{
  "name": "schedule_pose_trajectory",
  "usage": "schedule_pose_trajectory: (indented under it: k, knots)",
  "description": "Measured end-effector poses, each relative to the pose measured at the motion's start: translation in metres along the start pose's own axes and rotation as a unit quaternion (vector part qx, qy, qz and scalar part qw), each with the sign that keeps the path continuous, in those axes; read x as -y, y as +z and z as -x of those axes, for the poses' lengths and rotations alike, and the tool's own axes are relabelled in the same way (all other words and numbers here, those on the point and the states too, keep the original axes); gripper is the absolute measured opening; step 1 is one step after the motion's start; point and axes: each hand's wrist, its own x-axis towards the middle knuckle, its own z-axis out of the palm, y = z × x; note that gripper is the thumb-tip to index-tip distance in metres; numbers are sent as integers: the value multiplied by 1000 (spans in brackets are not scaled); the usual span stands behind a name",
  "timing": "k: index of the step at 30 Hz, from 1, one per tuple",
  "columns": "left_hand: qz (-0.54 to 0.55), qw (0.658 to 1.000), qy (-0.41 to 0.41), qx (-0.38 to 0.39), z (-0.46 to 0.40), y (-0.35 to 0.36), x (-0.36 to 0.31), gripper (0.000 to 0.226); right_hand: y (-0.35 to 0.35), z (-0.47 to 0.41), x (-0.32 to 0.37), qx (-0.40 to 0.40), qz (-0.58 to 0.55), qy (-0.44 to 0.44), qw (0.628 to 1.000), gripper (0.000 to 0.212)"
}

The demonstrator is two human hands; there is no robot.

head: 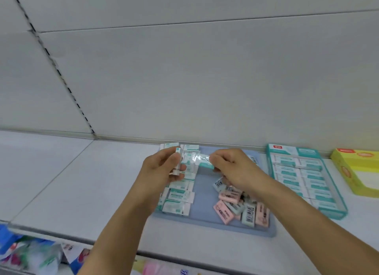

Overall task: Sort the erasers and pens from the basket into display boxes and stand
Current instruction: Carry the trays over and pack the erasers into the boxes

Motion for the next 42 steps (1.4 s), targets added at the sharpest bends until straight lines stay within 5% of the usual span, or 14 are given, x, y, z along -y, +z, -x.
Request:
schedule_pose_trajectory:
  k: [4,12,23,28,32,34,37,42]
  knots:
    - [75,996,2,44,-5,37,-6,22,-34,18,-8,-44,-69,25,996,33]
    - [121,985,-18,120,-15,98,-13,27,-121,38,-66,-274,-81,61,956,16]
    - [149,975,-34,159,-18,124,-17,25,-122,32,-90,-238,76,138,958,8]
    - [236,953,-85,167,-16,129,-18,22,-115,30,-91,-253,239,122,930,11]
    - [205,960,-75,175,-17,132,-17,23,-114,31,-91,-269,321,93,903,12]
    - [164,969,-55,176,-20,134,-17,19,-113,38,-82,-288,291,-15,912,24]
    - [114,976,-15,186,-24,142,-21,10,-111,49,-55,-211,153,-147,954,34]
    - [96,971,21,218,-26,160,-35,10,-132,54,-54,-185,47,-100,976,12]
